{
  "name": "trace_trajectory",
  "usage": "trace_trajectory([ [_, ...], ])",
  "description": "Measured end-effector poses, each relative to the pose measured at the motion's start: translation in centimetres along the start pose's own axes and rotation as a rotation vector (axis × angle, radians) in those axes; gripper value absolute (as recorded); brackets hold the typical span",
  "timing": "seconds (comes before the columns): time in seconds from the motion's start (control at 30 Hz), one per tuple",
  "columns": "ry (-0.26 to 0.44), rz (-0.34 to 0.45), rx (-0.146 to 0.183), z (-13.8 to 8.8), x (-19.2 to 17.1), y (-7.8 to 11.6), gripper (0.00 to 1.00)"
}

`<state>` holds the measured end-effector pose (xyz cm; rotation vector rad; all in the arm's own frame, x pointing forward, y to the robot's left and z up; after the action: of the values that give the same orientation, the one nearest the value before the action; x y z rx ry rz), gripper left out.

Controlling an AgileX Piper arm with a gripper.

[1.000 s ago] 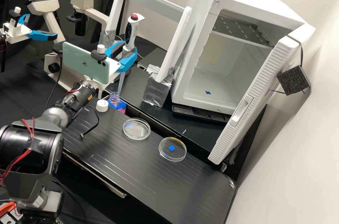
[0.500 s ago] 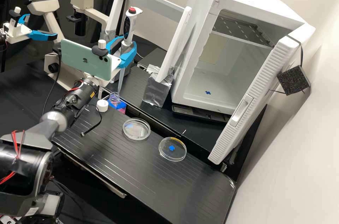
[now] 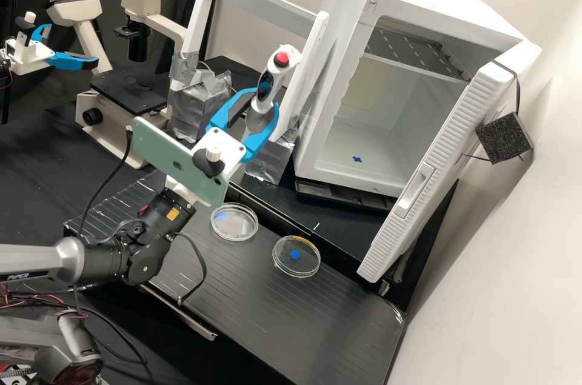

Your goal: Use the pipette

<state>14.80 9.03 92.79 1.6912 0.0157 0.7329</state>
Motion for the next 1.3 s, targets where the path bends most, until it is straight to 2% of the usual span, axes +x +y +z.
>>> trace_trajectory([
  [0.13,-0.052,0.040,-0.036,1.0,-1.3,0.5,0.00],
  [0.47,-0.178,0.100,-0.078,2.9,-3.5,0.9,0.00],
  [0.77,-0.193,0.130,-0.062,3.1,-3.9,1.0,0.00],
  [1.3,-0.188,0.132,-0.062,2.9,-4.3,0.9,0.00],
])
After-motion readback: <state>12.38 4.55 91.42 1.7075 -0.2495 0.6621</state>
